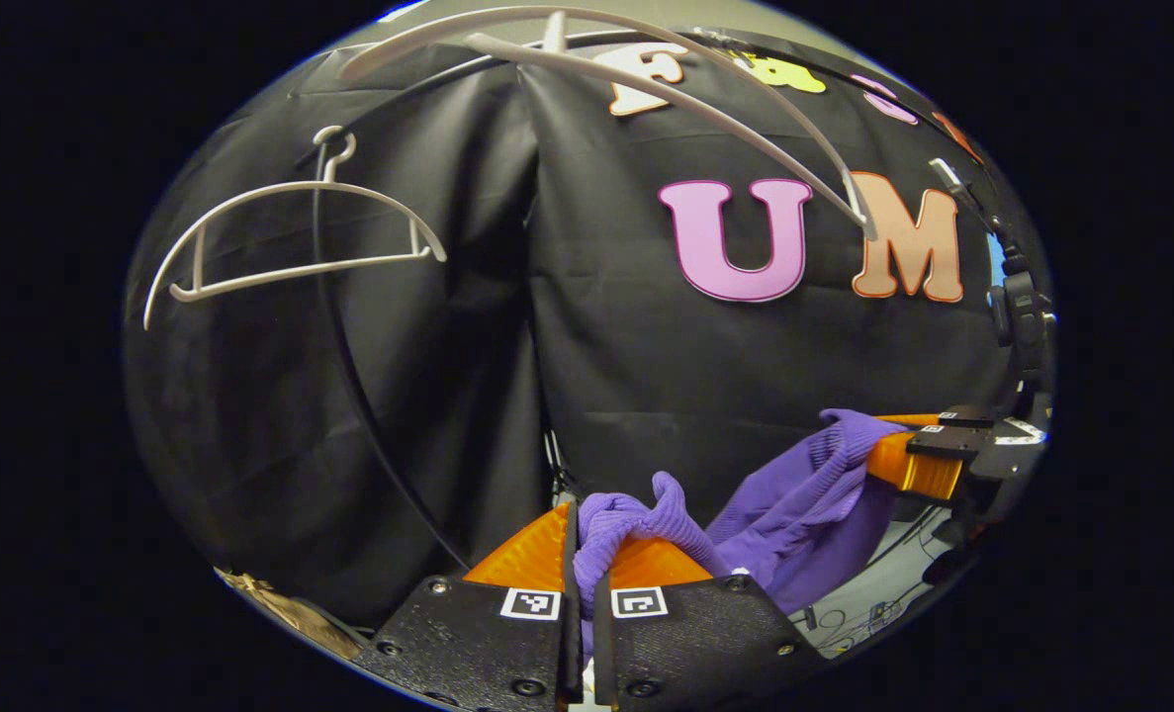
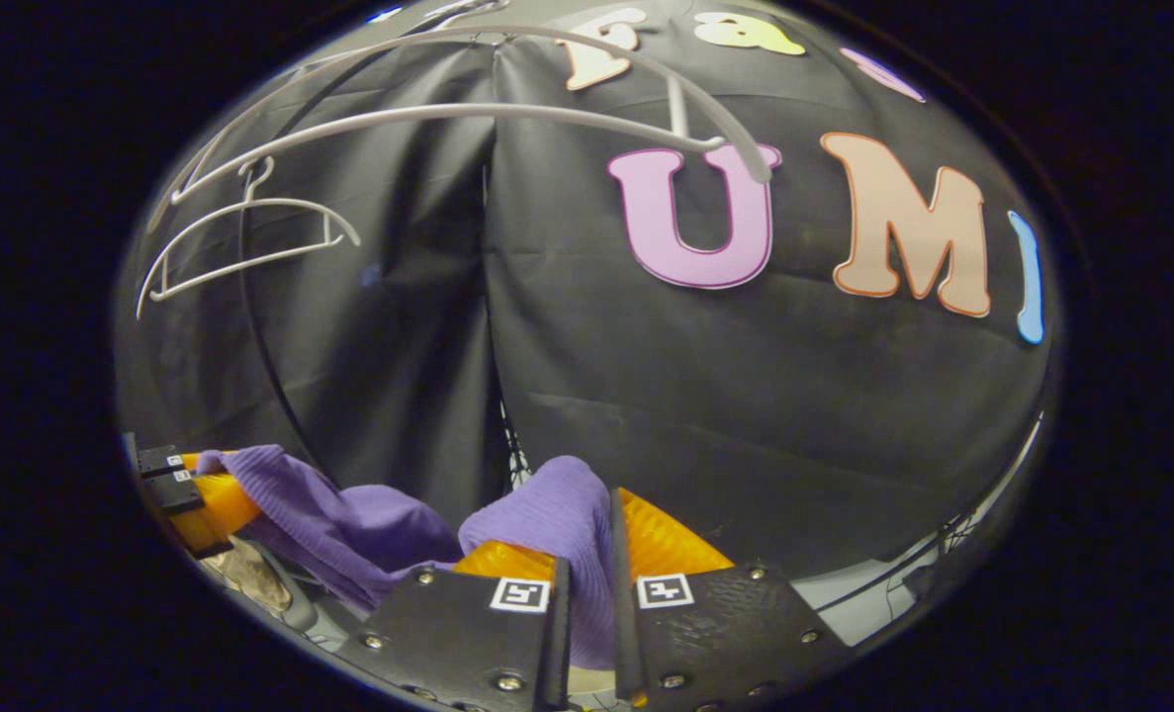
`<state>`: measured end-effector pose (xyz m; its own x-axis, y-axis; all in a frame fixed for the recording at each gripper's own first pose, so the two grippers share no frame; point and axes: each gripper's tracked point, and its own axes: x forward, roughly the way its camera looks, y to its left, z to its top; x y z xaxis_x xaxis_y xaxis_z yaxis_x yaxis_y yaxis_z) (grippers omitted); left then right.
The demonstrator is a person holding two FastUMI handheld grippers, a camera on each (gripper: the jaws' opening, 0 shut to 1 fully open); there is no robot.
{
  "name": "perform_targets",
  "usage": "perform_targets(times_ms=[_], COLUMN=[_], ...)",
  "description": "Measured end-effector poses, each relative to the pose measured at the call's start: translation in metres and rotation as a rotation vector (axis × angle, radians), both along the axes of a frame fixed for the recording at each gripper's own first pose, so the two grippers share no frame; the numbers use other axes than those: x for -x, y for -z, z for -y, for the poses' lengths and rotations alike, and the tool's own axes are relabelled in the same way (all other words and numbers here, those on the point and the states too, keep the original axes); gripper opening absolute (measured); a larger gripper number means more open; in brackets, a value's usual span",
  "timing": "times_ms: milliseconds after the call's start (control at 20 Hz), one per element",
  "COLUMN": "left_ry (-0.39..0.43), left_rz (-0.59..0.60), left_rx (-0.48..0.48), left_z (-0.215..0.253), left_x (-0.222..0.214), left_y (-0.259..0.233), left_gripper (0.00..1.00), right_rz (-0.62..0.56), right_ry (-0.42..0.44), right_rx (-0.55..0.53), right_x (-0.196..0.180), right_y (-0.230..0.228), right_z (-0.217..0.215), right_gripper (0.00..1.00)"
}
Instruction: Grasp the clothes on the hanger with both hands and then place them into the laundry hamper below.
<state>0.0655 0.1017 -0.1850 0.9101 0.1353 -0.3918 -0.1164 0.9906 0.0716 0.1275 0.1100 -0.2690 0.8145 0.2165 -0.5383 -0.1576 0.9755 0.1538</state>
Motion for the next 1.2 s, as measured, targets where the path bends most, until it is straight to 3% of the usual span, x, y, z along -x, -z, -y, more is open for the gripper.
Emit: perform_targets(times_ms=[350,850,1150,1200], left_ry=[0.063,0.126,0.161,0.181], left_rz=[-0.113,-0.322,-0.458,-0.545], left_rx=[0.047,0.074,0.179,0.206], left_z=[0.014,0.035,0.053,0.062], left_x=[-0.002,0.009,0.026,0.038], left_y=[0.043,0.107,0.150,0.164], left_gripper=[0.05,0.05,0.05,0.06], right_rz=[-0.074,-0.216,-0.211,-0.215], right_ry=[-0.081,-0.108,-0.110,-0.105], right_rx=[0.017,0.015,0.019,0.015], right_x=[0.026,0.061,0.056,0.057], right_y=[0.032,0.078,0.075,0.077], right_z=[-0.023,-0.024,-0.021,-0.020], right_gripper=[0.18,0.18,0.18,0.18])
